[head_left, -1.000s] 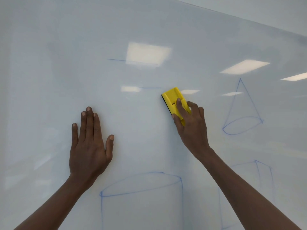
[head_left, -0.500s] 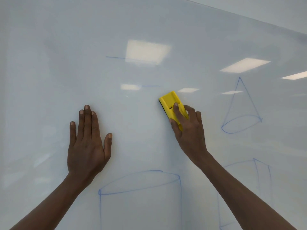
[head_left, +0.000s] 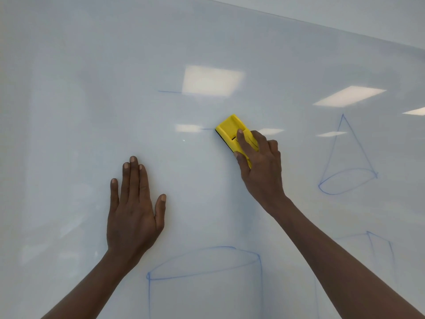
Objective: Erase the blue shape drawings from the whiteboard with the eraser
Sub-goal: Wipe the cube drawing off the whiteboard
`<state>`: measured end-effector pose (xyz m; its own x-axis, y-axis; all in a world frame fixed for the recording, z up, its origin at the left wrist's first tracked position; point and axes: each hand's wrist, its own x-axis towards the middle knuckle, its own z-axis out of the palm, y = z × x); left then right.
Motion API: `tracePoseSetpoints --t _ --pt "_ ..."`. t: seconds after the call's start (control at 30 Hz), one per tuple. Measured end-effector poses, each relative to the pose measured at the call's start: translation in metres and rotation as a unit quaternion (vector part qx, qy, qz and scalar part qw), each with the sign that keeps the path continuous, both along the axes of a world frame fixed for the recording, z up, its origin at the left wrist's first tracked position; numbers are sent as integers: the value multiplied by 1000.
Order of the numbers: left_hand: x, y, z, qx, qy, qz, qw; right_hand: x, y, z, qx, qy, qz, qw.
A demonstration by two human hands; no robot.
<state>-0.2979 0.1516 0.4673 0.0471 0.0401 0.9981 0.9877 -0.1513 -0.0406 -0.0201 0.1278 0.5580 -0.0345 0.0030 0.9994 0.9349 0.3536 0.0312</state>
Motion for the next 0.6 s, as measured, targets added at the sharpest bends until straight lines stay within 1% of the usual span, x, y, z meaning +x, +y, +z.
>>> tracePoseSetpoints --t 0.17,0.3,0.4,0.5,0.6 --pt "0 -2 0 -2 -4 -1 1000 11 -1 -16 13 -56 -6 998" --pt "0 -3 0 -4 -3 0 1000 15 2 -2 10 -16 5 1000" --pt "1 -2 0 0 -1 1 1000 0 2 19 6 3 9 1000" --pt "0 -2 0 4 1 1 1000 -25 0 28 12 -14 14 1000" --pt "0 -2 0 5 2 -1 1000 -43 -3 17 18 -50 20 998"
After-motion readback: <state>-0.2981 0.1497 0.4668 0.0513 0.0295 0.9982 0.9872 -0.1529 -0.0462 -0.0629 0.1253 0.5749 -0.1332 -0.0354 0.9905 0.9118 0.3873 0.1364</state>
